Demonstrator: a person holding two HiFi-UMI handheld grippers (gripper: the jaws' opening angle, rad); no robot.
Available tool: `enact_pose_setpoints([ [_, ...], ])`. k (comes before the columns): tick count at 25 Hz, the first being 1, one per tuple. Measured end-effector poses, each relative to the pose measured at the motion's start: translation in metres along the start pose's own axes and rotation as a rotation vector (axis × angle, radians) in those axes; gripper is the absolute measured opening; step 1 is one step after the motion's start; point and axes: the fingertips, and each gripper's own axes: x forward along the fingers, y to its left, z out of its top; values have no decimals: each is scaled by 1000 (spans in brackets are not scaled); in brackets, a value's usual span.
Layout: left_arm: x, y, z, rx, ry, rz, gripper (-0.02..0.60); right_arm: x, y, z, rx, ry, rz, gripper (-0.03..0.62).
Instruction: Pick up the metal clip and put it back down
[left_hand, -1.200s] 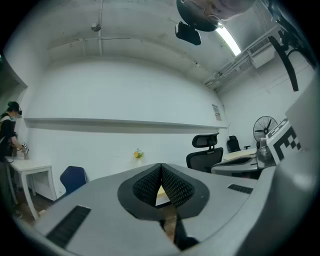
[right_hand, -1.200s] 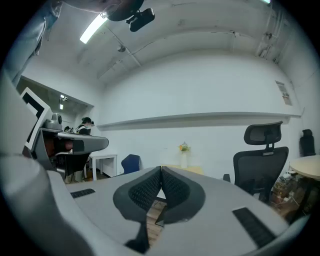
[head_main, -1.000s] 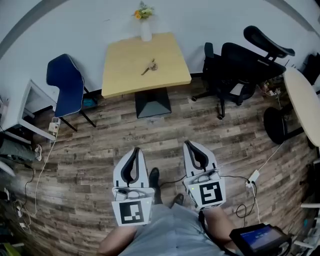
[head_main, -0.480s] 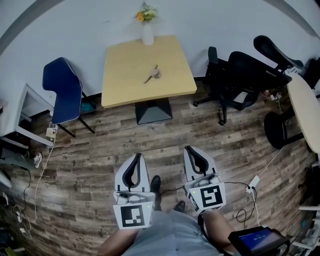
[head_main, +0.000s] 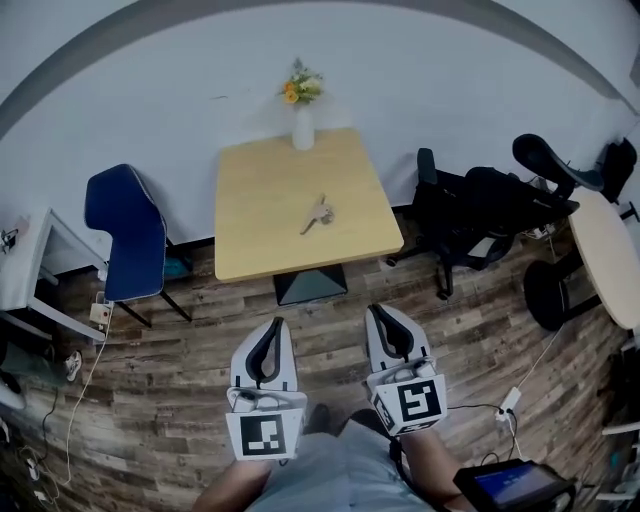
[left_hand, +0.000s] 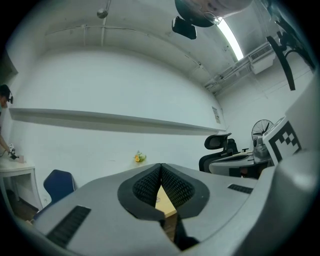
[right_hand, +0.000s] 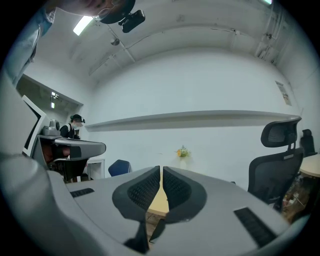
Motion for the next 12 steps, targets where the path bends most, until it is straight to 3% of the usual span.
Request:
enact_pose_setpoints([
  [12,56,11,-26,-10,50,-75,18,47,-25,-10,18,22,-58,49],
])
